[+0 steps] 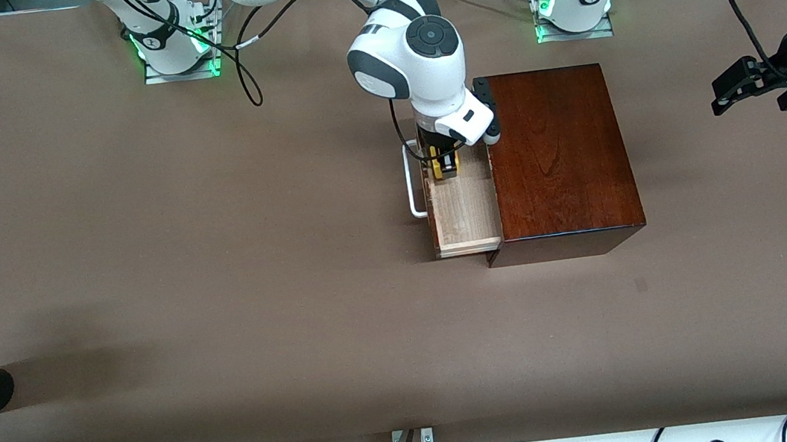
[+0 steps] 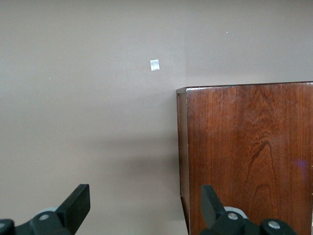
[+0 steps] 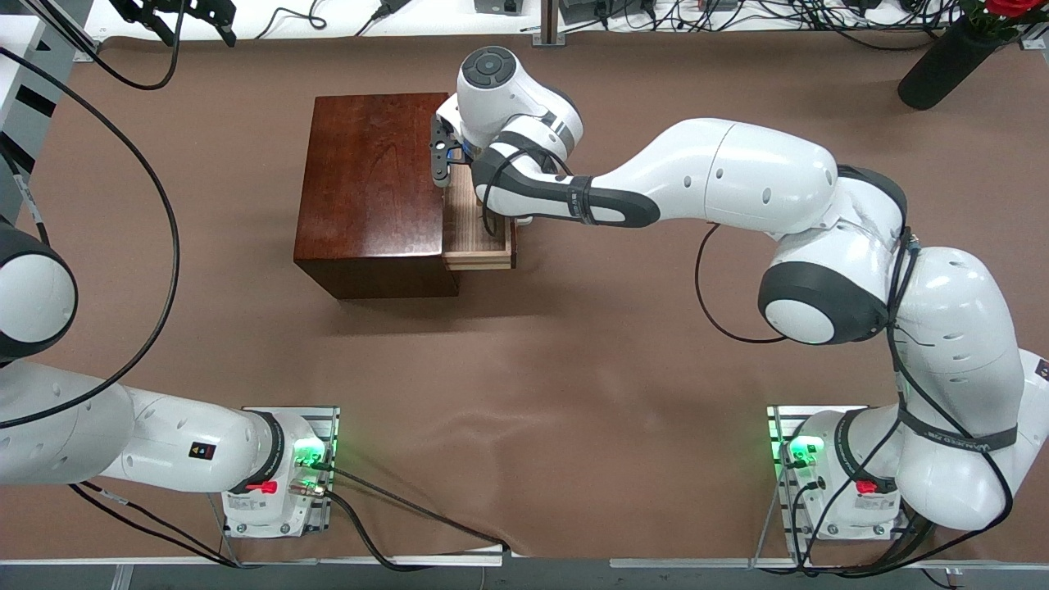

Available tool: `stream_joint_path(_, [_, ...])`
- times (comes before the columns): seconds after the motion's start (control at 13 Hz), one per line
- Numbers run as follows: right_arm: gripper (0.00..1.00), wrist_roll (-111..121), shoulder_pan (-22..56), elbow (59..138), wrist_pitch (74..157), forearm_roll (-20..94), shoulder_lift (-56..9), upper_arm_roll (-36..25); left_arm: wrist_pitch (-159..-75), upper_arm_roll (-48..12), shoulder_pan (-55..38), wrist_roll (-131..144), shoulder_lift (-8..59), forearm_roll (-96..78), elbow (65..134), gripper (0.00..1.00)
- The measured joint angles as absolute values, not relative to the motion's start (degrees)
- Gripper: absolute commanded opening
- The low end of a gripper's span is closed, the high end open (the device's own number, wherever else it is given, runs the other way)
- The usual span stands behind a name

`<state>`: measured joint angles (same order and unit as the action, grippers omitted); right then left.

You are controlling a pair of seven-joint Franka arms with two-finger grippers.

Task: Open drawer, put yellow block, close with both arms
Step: 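Carry the yellow cube over the open drawer and lower it with the right gripper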

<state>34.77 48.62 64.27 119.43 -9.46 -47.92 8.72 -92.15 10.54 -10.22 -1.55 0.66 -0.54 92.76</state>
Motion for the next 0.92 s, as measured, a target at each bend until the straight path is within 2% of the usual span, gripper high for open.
stream_joint_path(0.31, [0.1,34.88,48.67,64.27,121.33,-10.05,-49.36,8.72,-92.15,10.54,-10.21,-1.55,0.66,-0.54,92.75,1.0])
stream_joint_path(0.54, [0.22,34.9,48.73,64.05,121.38,-10.1,-49.41,8.72,-92.15,10.54,-10.2,-1.55,0.66,-0.54,92.75,1.0])
stream_joint_path(0.62, [0.68,34.9,48.74,64.03,121.38,-10.1,-49.41,8.72,-92.15,10.54,-10.19,-1.55,0.66,-0.54,92.75,1.0])
stream_joint_path(0.69, [1.0,34.9,48.74,64.01,121.38,-10.1,-49.41,8.72,-92.15,10.54,-10.19,-1.55,0.66,-0.54,92.75,1.0])
stream_joint_path(0.92, [1.0,34.88,48.76,63.46,121.29,-10.1,-49.41,8.72,-92.15,10.54,-10.17,-1.55,0.66,-0.54,92.73,1.0])
